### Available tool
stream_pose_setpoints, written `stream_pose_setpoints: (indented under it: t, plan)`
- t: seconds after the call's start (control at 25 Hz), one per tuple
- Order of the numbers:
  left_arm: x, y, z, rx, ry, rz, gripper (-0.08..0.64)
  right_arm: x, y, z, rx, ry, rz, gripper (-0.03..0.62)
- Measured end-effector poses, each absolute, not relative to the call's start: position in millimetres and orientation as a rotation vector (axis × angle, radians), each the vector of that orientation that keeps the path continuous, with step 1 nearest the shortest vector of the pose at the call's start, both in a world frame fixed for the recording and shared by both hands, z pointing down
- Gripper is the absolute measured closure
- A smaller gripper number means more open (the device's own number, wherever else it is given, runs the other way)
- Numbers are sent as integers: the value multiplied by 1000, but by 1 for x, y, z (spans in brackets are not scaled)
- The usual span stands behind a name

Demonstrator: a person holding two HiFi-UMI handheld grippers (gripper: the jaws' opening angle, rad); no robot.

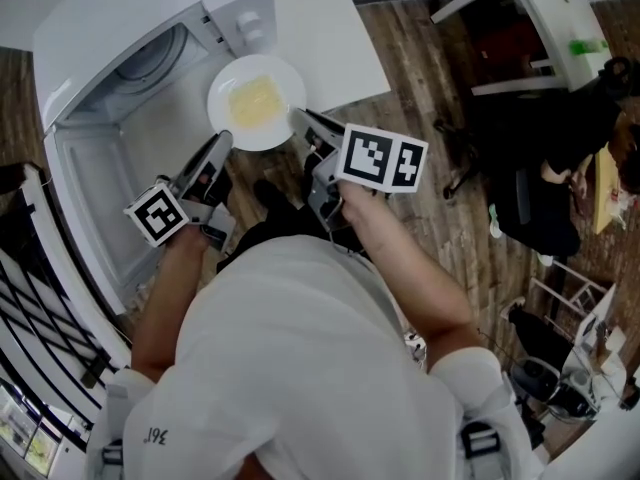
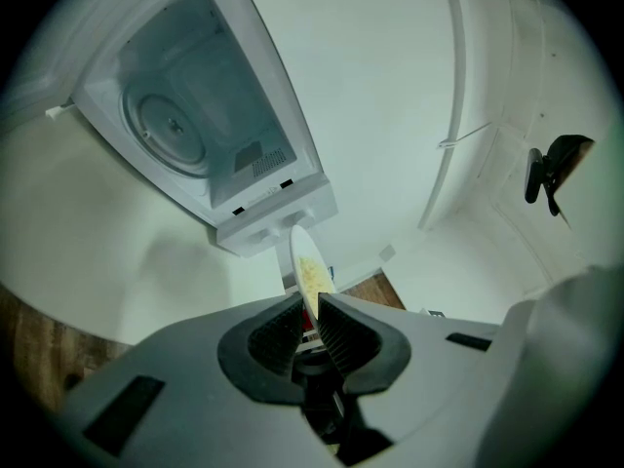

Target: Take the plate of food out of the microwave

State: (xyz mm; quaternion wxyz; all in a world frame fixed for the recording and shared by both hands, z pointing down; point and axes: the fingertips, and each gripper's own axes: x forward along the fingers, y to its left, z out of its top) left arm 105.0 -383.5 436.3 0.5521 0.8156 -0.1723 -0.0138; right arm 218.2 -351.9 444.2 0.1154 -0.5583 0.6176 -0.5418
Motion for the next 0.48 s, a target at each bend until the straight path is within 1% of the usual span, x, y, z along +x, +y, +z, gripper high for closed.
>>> stream_pose_setpoints:
  t: [0.48]
  plan:
    - [165,-385,461,1929,-327,125,506,275,-335,463,-1742,1638,-1561,549]
